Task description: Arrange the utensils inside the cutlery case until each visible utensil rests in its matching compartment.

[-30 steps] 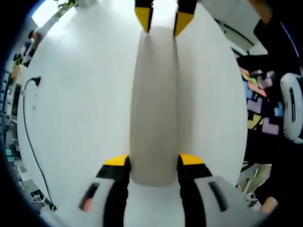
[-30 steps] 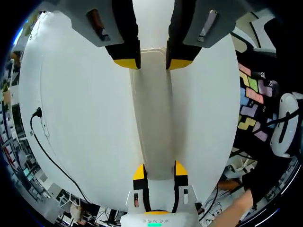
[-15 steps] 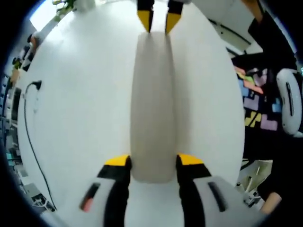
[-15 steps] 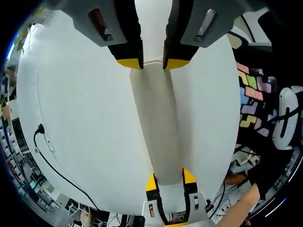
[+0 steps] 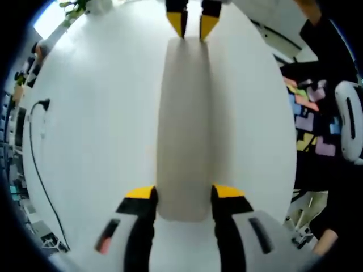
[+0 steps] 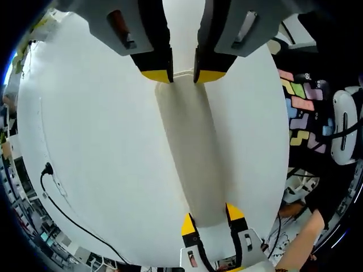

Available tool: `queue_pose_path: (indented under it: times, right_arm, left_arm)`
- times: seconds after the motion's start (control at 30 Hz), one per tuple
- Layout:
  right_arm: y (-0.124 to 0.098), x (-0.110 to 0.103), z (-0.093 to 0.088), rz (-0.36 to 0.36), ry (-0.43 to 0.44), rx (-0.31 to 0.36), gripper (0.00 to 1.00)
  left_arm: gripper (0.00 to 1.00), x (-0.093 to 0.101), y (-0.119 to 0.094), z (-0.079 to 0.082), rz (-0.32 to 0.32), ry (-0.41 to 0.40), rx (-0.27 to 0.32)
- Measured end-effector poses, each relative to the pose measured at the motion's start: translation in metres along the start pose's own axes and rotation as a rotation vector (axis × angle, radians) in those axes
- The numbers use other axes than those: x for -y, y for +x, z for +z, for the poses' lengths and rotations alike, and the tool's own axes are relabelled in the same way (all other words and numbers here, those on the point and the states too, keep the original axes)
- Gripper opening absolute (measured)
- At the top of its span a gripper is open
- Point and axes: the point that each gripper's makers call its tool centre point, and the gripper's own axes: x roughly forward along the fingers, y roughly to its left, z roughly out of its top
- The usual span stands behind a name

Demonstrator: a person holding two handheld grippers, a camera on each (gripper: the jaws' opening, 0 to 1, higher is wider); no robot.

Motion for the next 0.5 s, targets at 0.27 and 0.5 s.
queue_pose_path:
  times: [0.27,0.5]
  right_arm:
    - [0.002,0.007,-0.004,-0.049,-0.06,-0.069,0.12]
    - [0.004,0.003,-0.001,-0.038,-0.088,-0.093,0.12]
  left_arm:
    - [0.42,0.0,0.007,0.005,-0.026,-0.008,0.033]
    - [0.43,-0.001,0.006,0.005,-0.038,-0.025,0.087]
